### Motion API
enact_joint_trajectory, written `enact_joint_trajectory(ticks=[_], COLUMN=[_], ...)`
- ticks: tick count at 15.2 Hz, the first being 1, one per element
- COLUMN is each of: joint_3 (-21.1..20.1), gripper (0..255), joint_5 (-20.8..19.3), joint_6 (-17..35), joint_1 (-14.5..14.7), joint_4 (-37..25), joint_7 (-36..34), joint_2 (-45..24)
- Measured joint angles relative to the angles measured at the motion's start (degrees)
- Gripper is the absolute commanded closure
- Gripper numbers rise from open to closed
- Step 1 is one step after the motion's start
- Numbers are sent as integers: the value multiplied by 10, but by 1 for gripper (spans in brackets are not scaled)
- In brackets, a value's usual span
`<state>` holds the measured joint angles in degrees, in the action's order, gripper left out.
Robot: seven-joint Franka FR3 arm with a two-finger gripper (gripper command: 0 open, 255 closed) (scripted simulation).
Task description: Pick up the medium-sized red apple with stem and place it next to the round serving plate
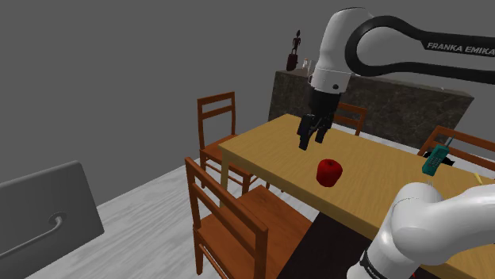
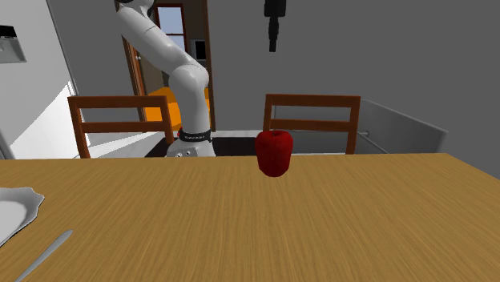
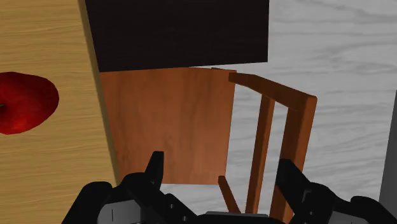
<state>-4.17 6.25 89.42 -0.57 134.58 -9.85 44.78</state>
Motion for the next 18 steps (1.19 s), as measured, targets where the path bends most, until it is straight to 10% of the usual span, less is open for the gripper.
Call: enact_joint_trajectory(ticks=[18], joint_3=[129], gripper=[0], joint_5=[-126], joint_6=[198], joint_1=[-141], joint_4=[144], joint_7=[32], joint_2=[2])
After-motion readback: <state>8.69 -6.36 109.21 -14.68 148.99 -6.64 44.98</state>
